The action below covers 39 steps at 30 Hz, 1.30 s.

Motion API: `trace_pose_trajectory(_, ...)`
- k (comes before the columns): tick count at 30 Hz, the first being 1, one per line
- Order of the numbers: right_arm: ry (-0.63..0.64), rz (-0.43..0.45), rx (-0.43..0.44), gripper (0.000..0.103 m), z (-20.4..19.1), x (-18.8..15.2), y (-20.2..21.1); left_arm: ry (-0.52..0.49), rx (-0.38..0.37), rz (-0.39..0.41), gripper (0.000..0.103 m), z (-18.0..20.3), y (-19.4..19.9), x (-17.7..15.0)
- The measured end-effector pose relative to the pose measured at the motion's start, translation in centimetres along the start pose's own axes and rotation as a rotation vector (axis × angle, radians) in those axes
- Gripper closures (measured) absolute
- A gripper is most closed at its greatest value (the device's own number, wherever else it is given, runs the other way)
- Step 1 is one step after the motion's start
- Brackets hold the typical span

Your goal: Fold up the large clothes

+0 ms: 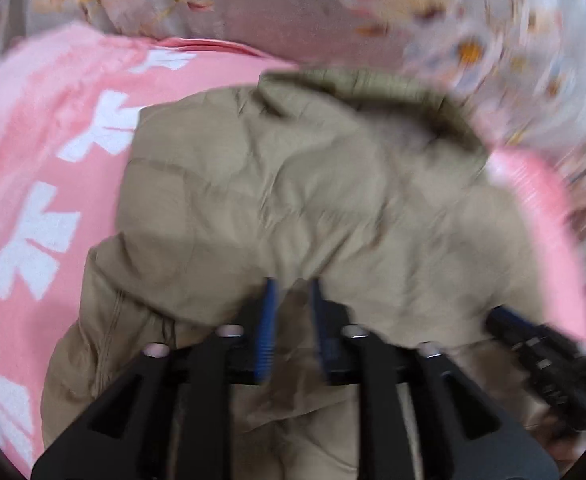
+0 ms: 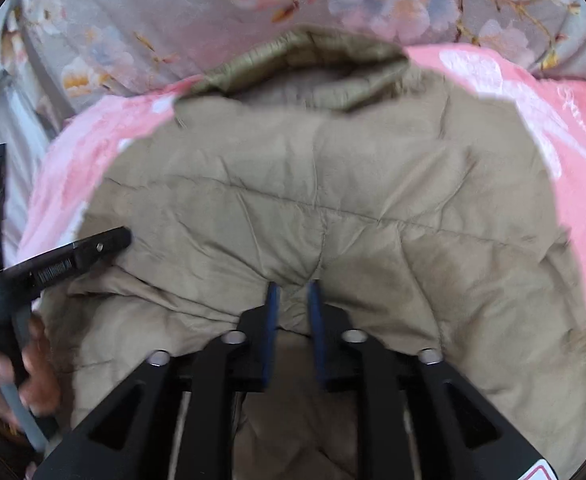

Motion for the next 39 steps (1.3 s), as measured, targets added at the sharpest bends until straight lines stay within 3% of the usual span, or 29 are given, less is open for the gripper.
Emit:
trace_pose_trajectory(1, -0.008, 0.055, -0.015, 0.051, 0.7, 2.0, 1.2, 0.026, -0.020, 0.012, 0.059, -0.1, 0.4, 1.1)
trace_pose_trajectory(3, -0.057, 0.091, 0.000, 0.042, 1.7, 4.6, 1.6, 0.082, -0.044, 0.041, 0.054, -0.3, 0.5, 4.5)
trace_pose_trajectory(5, -0.165, 0.081, 0.075, 0.042, 3.2, 7.3, 0.4, 0.136, -0.080, 0.026, 0.053, -0.2, -1.0, 7.3)
trace_pose_trajectory(8, -0.307, 0.053, 0.154, 0.042, 4.8, 9.2, -2.6, 0.266, -0.157, -0.032, 0.053, -0.3, -4.3, 9.0)
trace_pose_trajectory(10, -0.339, 0.040, 0.154, 0.042, 5.2, 9.7, -4.4, 0.312, -0.178, -0.085, 0.053, -0.1, -6.9, 9.1)
trace_pose_trajectory(15, -0.305, 0.022, 0.123, 0.042, 4.9, 10.4, -7.8, 0.341, -0.182, -0.041, 0.053, 0.0, -8.9, 10.3)
trace_pose_trajectory(16, -0.299, 0.020, 0.119, 0.045, 4.9, 10.5, -8.2, 0.339, -0.190, -0.039, 0.054, 0.3, -9.2, 10.6)
trace_pose_trajectory(18, -0.284, 0.014, 0.123, 0.062, 4.5, 10.9, -9.1, 0.315, -0.191, -0.040, 0.069, 0.8, -9.4, 11.1)
trace_pose_trajectory(19, -0.283, 0.009, 0.130, 0.082, 4.2, 11.2, -9.3, 0.299, -0.196, -0.034, 0.086, 1.2, -9.4, 11.4)
trace_pose_trajectory(20, -0.286, 0.017, 0.142, 0.090, 4.1, 11.5, -9.1, 0.291, -0.214, -0.028, 0.090, 1.6, -9.1, 11.8)
trace_pose_trajectory(26, -0.250, 0.222, 0.247, 0.095, 3.2, 14.5, -3.1, 0.287, -0.428, 0.121, 0.093, 3.6, -2.3, 14.6)
trace_pose_trajectory(29, -0.190, 0.198, 0.193, 0.099, 3.4, 13.2, -3.2, 0.307, -0.572, 0.159, 0.095, 4.6, 0.6, 14.3)
trace_pose_trajectory(31, -0.160, 0.130, 0.119, 0.103, 4.3, 11.3, -4.9, 0.262, -0.543, 0.152, 0.094, 5.0, 0.8, 13.1)
trace_pose_trajectory(34, -0.181, 0.064, 0.092, 0.103, 5.7, 9.0, -6.9, 0.190, -0.367, 0.087, 0.097, 4.3, -2.0, 11.0)
trace_pose_trajectory(36, -0.194, 0.037, 0.096, 0.103, 6.2, 8.1, -7.6, 0.215, -0.344, 0.035, 0.097, 3.7, -3.7, 9.6)
trace_pose_trajectory(39, -0.196, 0.040, 0.098, 0.102, 6.1, 8.1, -7.0, 0.240, -0.326, 0.033, 0.093, 3.3, -4.1, 9.1)
Point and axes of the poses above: each gripper's, at about its wrist camera, not at the fingertips, and y roughly against the way its jaws point, z to its right, x to its top, the point moved 7 cm from there along -y, roughly the way its jaws point, and after that the axes turned 1 degree about x, right-handed, at the moved point
